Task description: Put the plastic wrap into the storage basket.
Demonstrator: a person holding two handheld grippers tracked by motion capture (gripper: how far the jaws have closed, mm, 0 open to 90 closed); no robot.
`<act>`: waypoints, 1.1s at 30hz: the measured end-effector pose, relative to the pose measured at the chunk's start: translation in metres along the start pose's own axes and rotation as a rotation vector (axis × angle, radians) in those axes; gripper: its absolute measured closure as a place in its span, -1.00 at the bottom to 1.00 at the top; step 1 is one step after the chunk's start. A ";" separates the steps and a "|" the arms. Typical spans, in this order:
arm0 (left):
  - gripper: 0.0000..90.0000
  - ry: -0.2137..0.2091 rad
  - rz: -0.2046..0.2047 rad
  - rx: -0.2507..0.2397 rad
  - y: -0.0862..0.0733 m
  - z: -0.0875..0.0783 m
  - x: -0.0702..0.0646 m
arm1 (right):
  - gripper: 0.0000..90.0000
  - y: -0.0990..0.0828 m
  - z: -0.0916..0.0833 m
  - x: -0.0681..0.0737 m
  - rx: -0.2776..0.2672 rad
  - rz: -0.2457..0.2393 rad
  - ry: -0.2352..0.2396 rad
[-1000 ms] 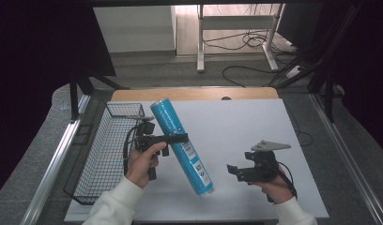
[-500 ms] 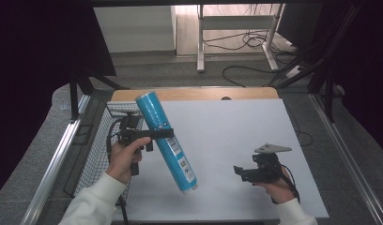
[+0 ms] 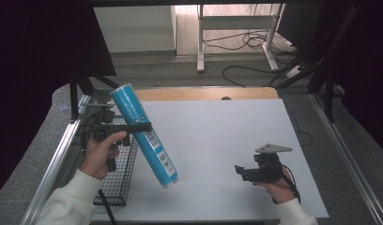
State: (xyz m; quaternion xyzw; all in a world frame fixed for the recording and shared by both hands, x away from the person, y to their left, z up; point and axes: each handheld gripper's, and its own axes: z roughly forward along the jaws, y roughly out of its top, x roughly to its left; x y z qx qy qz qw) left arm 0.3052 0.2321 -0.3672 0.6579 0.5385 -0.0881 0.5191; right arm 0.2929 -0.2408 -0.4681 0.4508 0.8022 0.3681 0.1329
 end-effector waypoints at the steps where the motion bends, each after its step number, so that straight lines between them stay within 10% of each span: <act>1: -0.30 0.005 -0.004 -0.002 0.000 -0.003 0.002 | -0.73 0.000 0.000 0.000 0.002 0.003 -0.002; 33: -0.30 0.180 -0.017 -0.074 0.011 -0.112 0.042 | -0.73 -0.003 0.001 -0.008 0.011 0.032 -0.031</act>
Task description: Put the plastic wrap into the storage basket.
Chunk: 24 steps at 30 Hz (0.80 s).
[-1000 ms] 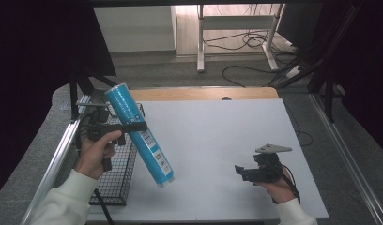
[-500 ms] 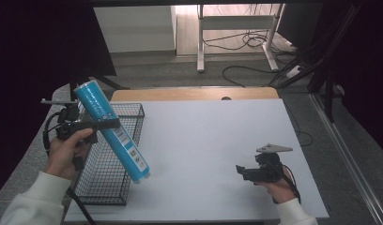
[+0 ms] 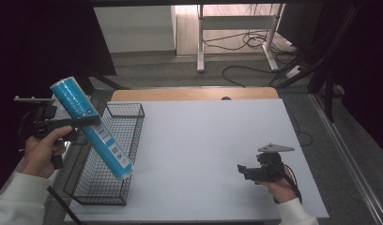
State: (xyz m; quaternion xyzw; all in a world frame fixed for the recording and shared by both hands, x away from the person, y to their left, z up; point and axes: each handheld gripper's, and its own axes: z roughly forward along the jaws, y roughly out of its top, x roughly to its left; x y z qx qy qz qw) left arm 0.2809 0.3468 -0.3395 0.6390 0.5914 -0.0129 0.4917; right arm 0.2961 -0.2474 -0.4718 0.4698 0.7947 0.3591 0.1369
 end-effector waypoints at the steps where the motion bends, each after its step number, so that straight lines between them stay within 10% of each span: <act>1: -0.29 0.007 -0.001 -0.001 0.000 -0.002 0.002 | -0.73 0.000 0.000 0.000 0.001 0.000 0.000; 24: -0.29 0.165 0.005 0.127 -0.015 0.018 0.034 | -0.73 -0.002 0.002 -0.002 0.011 0.000 -0.012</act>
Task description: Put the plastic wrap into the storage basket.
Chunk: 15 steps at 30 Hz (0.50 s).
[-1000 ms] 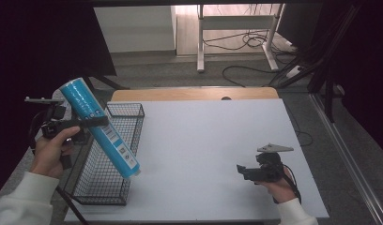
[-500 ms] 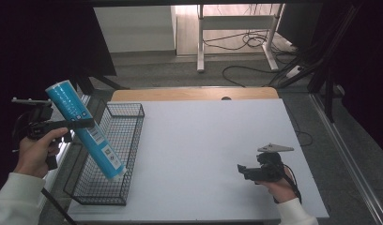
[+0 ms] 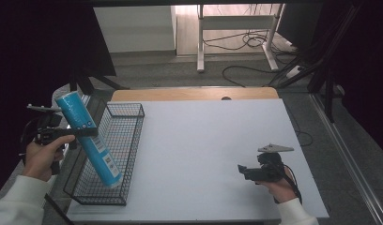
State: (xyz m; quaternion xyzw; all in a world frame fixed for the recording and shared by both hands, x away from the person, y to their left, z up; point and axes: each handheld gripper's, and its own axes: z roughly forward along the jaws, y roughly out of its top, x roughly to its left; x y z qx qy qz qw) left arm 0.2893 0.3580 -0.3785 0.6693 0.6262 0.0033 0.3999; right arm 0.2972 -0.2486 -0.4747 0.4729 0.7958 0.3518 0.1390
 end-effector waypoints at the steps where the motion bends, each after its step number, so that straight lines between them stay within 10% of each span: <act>1: -0.29 0.006 0.001 0.009 -0.001 0.003 0.001 | -0.73 0.000 0.001 0.001 0.003 0.001 -0.001; 15: -0.29 0.022 -0.005 0.062 -0.003 0.037 0.003 | -0.73 0.001 -0.006 -0.007 -0.012 0.030 -0.021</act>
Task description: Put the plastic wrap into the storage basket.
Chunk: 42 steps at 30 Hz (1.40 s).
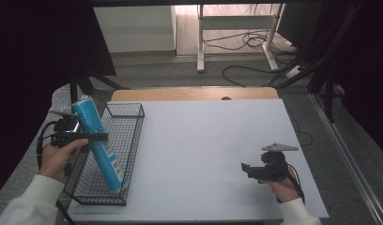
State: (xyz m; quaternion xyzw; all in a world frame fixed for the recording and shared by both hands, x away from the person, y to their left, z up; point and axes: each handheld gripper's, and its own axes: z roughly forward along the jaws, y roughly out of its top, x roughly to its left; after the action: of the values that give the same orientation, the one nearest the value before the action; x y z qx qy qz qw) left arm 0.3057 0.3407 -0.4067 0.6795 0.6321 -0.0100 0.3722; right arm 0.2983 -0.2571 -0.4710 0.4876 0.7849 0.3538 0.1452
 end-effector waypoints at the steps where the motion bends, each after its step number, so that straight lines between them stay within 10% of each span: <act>1: -0.30 -0.001 -0.003 0.000 0.001 0.001 0.000 | -0.73 0.000 0.000 -0.001 -0.002 0.003 -0.003; 42: -0.33 0.218 -0.195 0.110 0.034 0.130 0.022 | -0.73 -0.003 0.007 -0.006 0.021 0.011 -0.027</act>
State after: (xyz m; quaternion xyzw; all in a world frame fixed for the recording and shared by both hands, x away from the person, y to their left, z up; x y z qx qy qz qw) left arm 0.3990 0.2947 -0.4950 0.6311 0.7304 -0.0068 0.2611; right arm 0.3035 -0.2604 -0.4785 0.4981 0.7839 0.3396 0.1487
